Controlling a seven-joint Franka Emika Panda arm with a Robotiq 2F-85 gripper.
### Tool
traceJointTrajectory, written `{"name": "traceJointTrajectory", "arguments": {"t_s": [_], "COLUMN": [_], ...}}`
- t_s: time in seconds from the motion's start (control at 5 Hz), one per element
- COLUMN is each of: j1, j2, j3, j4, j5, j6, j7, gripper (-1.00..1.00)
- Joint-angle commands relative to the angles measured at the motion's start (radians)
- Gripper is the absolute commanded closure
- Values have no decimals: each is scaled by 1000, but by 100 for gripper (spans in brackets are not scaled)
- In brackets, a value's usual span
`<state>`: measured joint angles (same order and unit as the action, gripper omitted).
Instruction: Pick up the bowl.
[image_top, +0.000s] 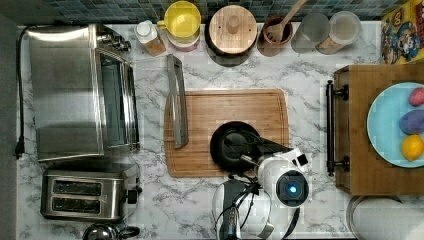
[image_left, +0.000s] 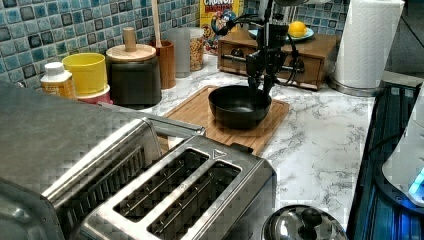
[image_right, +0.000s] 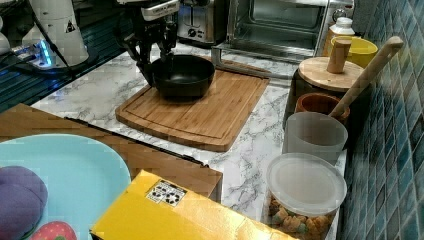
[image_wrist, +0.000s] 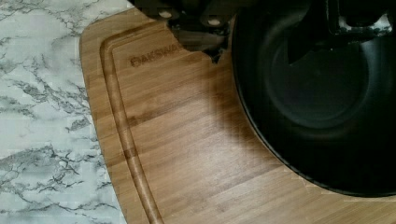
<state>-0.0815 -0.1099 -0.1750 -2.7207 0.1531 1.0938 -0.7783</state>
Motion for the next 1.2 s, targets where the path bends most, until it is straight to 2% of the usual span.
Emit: {"name": "traceJointTrajectory", "arguments": {"t_s": [0.2,0.4,0.6,0.8,1.0,1.2], "j1": [1,1,5,-19,-55,-42], "j2": [55,60,-1,-63,-49,-58], "j3": [17,29,33,73,129,134], "j4": [73,87,125,208,333,438], "j5": [-33,-41,6,28,-84,-127], "j6": [17,9,-29,-20,-94,-180], "j7": [115,141,150,243,389,420], "gripper": [100,100,100,100,100,100]}}
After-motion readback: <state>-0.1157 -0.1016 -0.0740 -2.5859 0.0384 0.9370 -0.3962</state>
